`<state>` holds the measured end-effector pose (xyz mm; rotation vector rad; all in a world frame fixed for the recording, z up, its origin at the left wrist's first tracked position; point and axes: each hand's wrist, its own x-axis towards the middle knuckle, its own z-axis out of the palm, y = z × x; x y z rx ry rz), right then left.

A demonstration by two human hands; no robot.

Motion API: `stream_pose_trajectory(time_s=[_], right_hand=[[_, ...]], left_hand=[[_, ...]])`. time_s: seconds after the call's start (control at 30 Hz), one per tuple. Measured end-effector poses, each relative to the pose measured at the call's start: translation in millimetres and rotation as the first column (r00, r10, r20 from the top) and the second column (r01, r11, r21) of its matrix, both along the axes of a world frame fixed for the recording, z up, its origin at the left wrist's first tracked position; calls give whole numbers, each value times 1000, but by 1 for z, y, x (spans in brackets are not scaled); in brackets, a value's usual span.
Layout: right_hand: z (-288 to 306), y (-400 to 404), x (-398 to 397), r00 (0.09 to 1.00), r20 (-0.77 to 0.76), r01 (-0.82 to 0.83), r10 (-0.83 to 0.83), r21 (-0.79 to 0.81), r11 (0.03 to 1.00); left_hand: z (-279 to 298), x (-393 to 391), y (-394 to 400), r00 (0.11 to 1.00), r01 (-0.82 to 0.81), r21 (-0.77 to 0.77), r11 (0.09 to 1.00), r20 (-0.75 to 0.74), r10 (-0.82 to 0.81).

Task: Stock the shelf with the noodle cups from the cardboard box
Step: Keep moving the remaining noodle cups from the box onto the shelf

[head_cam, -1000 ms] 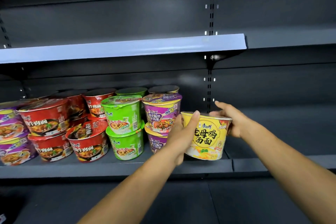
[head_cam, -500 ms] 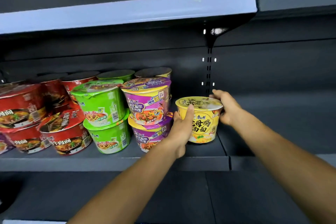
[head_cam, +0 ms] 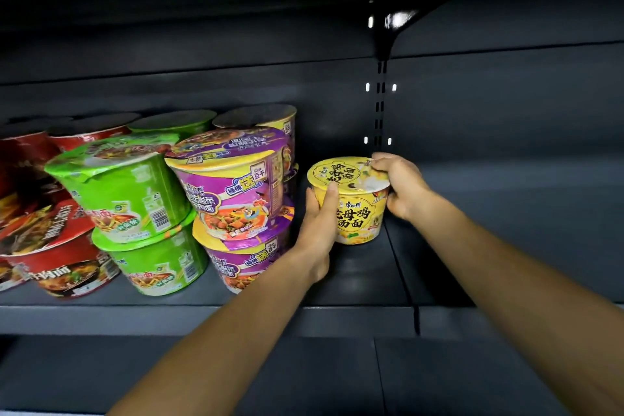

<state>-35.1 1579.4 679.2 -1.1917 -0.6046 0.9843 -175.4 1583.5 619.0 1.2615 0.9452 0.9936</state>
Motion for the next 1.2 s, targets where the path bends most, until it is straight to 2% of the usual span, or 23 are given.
stream_pose_trajectory(time_s=[0.13,0.37,0.83,1.2], right_hand=[[-1,12,4,1000,16,-2,2,-4,1000],[-7,33,3,999,3,-49,49,-22,999],[-13,52,2,999,13,-46,46,-35,998],[-9,51,-1,999,43,-22,25,-57,998]], left_hand=[[-6,5,8,1000,-20,20,1000,24,20],[-11,9,26,991,-124,-54,991,42,126],[-9,9,36,988,-105,-103,989,103,115],[-10,10,39,987,-135,-167,977,68,148]])
